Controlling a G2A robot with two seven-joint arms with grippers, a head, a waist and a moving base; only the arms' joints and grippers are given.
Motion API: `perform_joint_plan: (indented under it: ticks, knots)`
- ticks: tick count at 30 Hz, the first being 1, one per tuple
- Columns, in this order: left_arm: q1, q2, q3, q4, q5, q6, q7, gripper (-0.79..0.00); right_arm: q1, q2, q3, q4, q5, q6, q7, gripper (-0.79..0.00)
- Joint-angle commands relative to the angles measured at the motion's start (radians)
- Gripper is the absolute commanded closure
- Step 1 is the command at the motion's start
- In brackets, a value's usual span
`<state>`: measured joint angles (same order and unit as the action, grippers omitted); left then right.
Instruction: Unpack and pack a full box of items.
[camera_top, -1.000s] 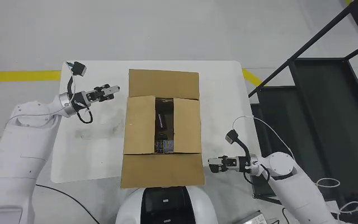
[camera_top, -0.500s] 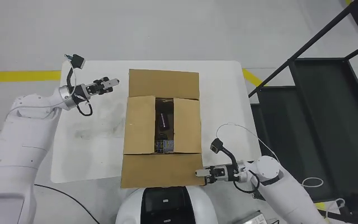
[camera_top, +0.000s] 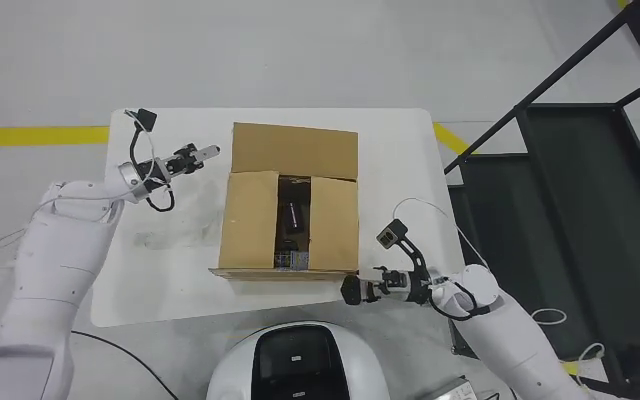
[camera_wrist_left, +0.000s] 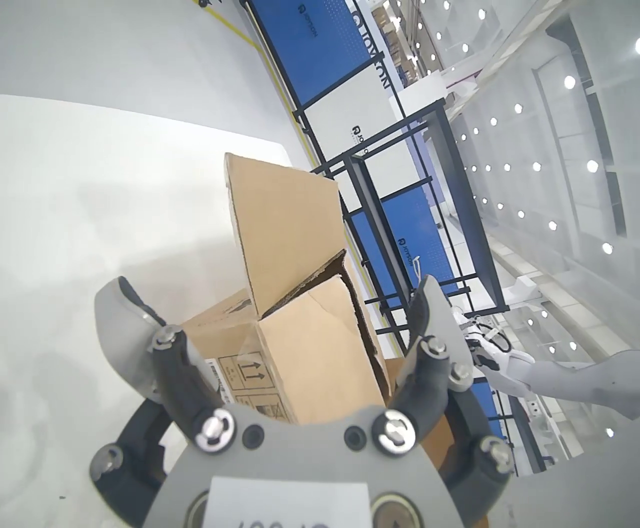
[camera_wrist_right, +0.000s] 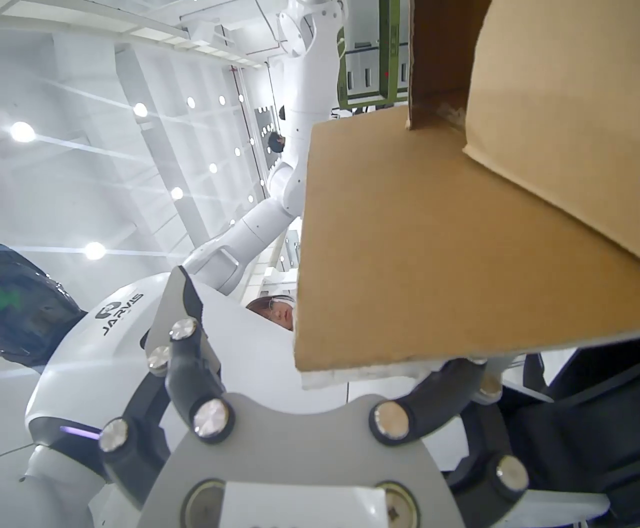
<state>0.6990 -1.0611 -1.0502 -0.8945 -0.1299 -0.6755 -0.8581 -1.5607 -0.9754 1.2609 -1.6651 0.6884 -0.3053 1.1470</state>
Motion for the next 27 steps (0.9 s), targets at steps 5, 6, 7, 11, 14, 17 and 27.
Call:
perform_joint_plan:
  ticks: [5,6,7,11,14,17,27]
  knots:
    - [-0.081,-0.033,0.062,0.104,0.0,-0.094,-0.015,-0.785,0.042,-0.014,-0.011,0.031,0.003,-0.056,-0.113,-0.785]
    - [-0.092,-0.038,0.07,0.12,-0.003,-0.112,-0.026,-0.785,0.05,-0.016,-0.013,0.038,0.0,-0.063,-0.132,-0.785]
    - [-0.103,-0.042,0.078,0.136,-0.01,-0.128,-0.041,-0.785,0.059,-0.018,-0.014,0.046,-0.015,-0.073,-0.155,-0.785]
    - [-0.138,-0.053,0.099,0.193,-0.043,-0.17,-0.116,-0.785,0.084,-0.025,-0.022,0.062,-0.091,-0.109,-0.225,-0.785]
    - [-0.138,-0.053,0.099,0.193,-0.043,-0.17,-0.116,-0.785,0.091,-0.027,-0.023,0.069,-0.14,-0.125,-0.256,-0.785]
    - [-0.138,-0.053,0.099,0.193,-0.043,-0.17,-0.116,-0.785,0.091,-0.029,-0.025,0.074,-0.166,-0.135,-0.276,-0.785]
    - [-0.106,-0.055,0.111,0.124,0.043,-0.1,-0.007,-0.785,0.095,-0.032,-0.023,0.078,-0.21,-0.145,-0.28,-0.785]
